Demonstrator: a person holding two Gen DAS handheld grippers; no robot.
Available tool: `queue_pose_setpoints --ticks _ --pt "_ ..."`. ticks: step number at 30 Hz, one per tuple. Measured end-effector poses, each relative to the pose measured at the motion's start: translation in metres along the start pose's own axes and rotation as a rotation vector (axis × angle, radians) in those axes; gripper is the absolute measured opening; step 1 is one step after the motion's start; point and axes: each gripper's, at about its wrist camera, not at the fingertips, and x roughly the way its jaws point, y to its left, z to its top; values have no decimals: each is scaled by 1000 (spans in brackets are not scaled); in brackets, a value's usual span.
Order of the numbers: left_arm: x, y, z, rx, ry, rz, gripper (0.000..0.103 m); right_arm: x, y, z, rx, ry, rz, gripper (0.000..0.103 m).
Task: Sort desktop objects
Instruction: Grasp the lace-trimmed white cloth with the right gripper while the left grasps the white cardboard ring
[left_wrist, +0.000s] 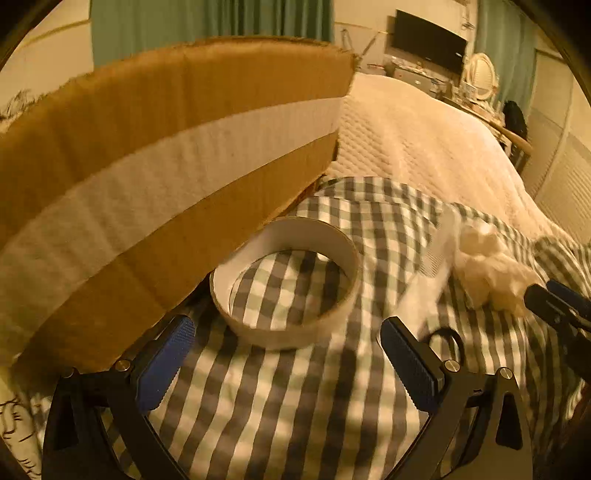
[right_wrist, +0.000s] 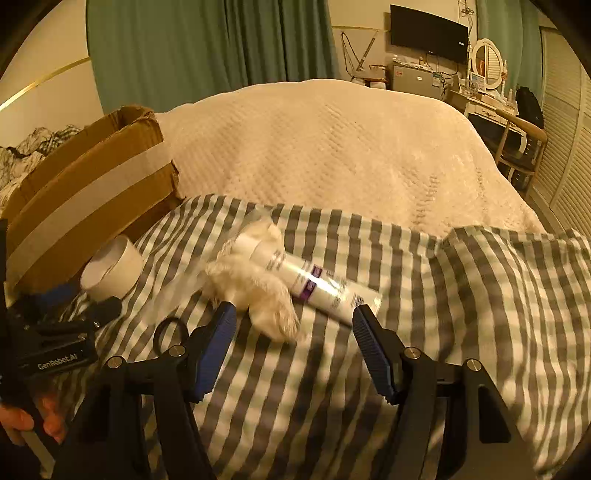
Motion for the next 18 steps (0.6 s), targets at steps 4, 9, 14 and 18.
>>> queue_pose_setpoints --ticks 4,9,14,18 --pt "9 2 5 -54 -17 -29 103 9 6 4 -9 12 31 65" --pt "10 2 8 -85 -42 -46 98 21 15 2 -56 55 31 29" --pt "9 6 7 -72 -20 -36 86 14 17 -1 -75 39 34 19" --pt "2 10 5 -74 -11 -56 86 -1 21 -4 -79 18 32 19"
